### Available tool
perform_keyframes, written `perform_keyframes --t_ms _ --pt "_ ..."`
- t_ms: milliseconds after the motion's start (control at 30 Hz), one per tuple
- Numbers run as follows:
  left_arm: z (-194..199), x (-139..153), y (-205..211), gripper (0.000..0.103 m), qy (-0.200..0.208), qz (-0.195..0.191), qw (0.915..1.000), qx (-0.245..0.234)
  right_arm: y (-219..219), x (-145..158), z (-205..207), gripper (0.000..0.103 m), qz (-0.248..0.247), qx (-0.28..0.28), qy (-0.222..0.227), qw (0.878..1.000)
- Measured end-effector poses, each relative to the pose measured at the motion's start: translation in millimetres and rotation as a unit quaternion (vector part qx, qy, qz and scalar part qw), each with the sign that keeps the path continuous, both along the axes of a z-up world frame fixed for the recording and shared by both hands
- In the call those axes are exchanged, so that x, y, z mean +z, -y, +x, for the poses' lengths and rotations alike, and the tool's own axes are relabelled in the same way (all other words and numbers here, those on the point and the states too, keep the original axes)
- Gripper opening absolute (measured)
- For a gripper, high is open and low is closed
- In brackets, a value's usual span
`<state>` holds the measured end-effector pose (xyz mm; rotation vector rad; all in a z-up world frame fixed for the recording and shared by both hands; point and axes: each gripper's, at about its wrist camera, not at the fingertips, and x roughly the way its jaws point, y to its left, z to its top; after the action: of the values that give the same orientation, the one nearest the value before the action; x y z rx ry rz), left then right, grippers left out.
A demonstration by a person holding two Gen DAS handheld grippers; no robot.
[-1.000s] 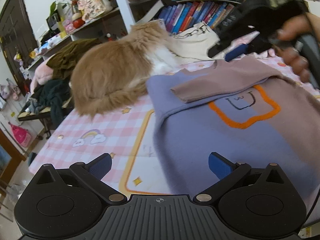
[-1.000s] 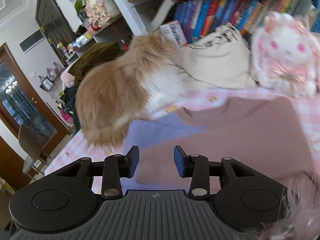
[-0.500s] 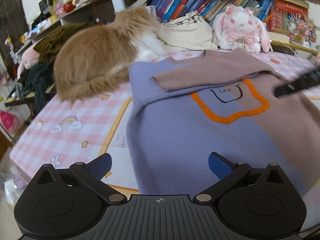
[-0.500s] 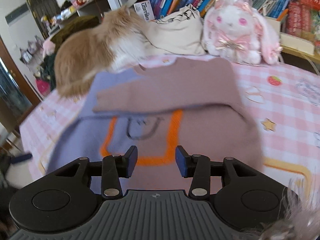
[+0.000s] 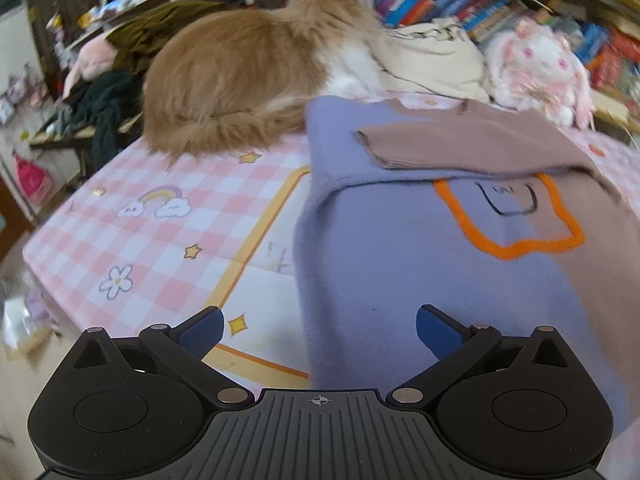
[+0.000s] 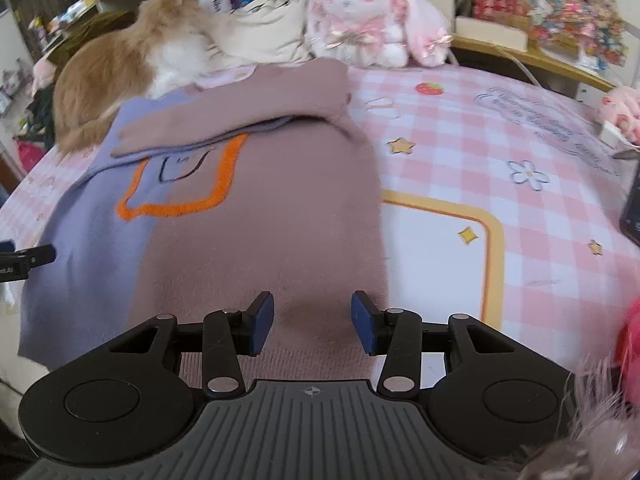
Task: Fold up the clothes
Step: 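Grasp the mauve hem edge with the right gripper while the left grasps the lavender hem edge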
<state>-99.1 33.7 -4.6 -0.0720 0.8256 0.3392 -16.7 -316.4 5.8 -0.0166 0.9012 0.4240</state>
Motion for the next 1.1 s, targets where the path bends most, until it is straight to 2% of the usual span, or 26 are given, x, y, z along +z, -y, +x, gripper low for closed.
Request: perform_keyframes --t_ms 133,200,233,300,333,367,500,567,700,1100 --pt "-0.6 0.9 -11.7 0.089 0.009 -0.048 0.9986 0.018 5.9 2.1 1.2 0.042 -0.003 -0.033 0.007 0.999" --pt "0.7 -2.8 -15.4 0.073 0.000 -0.069 0.9974 0.024 8.8 -2.3 4.5 0.042 -0.006 -0.040 -0.006 0.999" --pt "1.1 -4.9 -17.9 0.071 -0.006 -0.080 0.9964 0.028 9.4 -4.2 5.1 0.041 -0.008 -0.041 -0.011 0.999" --pt "0.7 -7.0 -22.2 0.064 -0.008 -0.098 0.9945 0.036 10.1 -7.7 6.0 0.035 -0.006 -0.045 -0.021 0.999" --pt "-0.1 -6.8 -24.0 0.063 -0.004 -0.103 0.9939 0.040 11.1 -8.6 6.0 0.028 -0.003 -0.049 -0.022 0.999" --pt "-0.9 -6.5 -25.8 0.056 0.001 -0.109 0.9931 0.044 13.0 -8.9 6.0 0.020 0.003 -0.055 -0.021 0.998" --pt "5.4 -5.7 -27.9 0.026 -0.003 -0.114 0.9930 0.030 21.8 -10.0 5.6 0.012 0.027 -0.078 -0.026 0.996" --pt "8.7 -5.3 -28.9 0.019 -0.004 -0.117 0.9929 0.023 22.5 -8.0 2.4 0.010 0.024 -0.080 -0.018 0.996" --pt "19.4 -5.8 -23.8 0.015 -0.009 -0.119 0.9928 -0.004 26.9 -6.2 -7.5 0.009 0.016 -0.094 -0.013 0.995" --pt "55.9 -6.7 -4.6 0.012 -0.001 -0.091 0.9896 -0.111 34.4 -3.6 -51.5 0.009 0.012 -0.158 -0.027 0.987"
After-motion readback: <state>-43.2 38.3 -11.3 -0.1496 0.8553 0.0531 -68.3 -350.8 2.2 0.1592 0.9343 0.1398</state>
